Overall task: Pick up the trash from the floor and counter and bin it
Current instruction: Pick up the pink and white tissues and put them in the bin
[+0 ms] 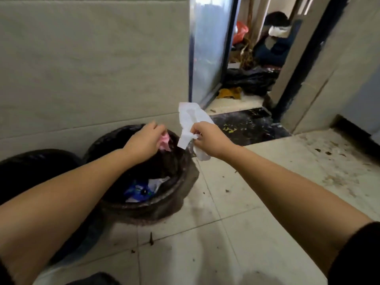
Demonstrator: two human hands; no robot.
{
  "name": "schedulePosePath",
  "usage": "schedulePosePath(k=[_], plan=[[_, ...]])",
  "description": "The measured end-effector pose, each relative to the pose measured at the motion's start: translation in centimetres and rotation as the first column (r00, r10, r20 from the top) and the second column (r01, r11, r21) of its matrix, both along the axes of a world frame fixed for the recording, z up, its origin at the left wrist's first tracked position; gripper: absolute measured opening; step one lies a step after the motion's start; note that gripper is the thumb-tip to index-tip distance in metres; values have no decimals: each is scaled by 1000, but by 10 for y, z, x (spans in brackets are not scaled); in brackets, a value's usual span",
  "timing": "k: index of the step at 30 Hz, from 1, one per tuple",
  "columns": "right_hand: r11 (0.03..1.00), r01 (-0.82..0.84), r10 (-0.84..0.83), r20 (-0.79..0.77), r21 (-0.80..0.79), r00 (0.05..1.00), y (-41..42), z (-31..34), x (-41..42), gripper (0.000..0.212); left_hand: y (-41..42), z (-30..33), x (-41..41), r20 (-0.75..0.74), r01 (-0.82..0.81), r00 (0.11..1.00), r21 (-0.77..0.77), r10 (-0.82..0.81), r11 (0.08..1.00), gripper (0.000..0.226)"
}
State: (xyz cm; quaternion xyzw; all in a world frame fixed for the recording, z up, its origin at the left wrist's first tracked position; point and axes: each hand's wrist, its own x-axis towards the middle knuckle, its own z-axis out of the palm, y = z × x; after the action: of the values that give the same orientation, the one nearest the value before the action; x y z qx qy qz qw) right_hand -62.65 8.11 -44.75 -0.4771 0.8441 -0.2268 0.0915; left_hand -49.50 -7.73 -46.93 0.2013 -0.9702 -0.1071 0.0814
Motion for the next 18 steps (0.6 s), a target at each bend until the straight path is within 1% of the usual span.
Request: schedulePosePath(k=[2, 4, 5, 7, 9, 11, 12, 13, 14, 15, 16, 17, 18], plan=[[993, -106, 107, -14, 56, 994, -55, -13, 32, 26, -42, -8, 35, 73, -63, 995, 13, 62, 998, 27], [968, -180, 182, 6, 174, 983, -95, -32, 56, 28, -67, -22, 57, 236, -108, 967, 32, 97, 994, 31], [948, -203, 204, 23, 243, 979, -110, -45, 63, 28, -74, -29, 63, 340, -111, 936, 42, 91, 993, 33], [892, -210, 206, 53, 399, 977, -128, -71, 73, 30, -81, -47, 67, 540, -100, 840, 80, 41, 992, 37], [804, -208, 160, 134, 557, 978, -133, -93, 81, 31, -82, -71, 64, 671, -66, 740, 130, -39, 989, 42], [727, -216, 91, 220, 652, 971, -132, -107, 88, 25, -78, -96, 59, 761, -33, 639, 169, -109, 985, 42], [693, -210, 37, 257, 690, 966, -130, -112, 92, 18, -74, -106, 57, 797, -22, 591, 167, -122, 986, 41], [648, -209, -28, 297, 732, 955, -128, -117, 93, 18, -71, -113, 55, 820, -20, 560, 162, -123, 987, 39], [603, -213, -99, 338, 769, 936, -125, -121, 96, 29, -68, -116, 53, 840, -29, 529, 164, -124, 986, 38], [564, -218, -151, 359, 797, 921, -123, -125, 99, 44, -68, -118, 51, 851, -37, 508, 176, -134, 984, 37], [543, -228, -140, 355, 808, 924, -122, -128, 100, 55, -67, -118, 48, 860, -41, 489, 189, -145, 981, 36], [542, -235, -84, 331, 807, 940, -122, -130, 100, 61, -68, -118, 46, 867, -39, 473, 194, -153, 980, 36], [561, -241, -33, 313, 792, 949, -123, -129, 98, 61, -69, -117, 44, 865, -47, 477, 200, -154, 979, 37]])
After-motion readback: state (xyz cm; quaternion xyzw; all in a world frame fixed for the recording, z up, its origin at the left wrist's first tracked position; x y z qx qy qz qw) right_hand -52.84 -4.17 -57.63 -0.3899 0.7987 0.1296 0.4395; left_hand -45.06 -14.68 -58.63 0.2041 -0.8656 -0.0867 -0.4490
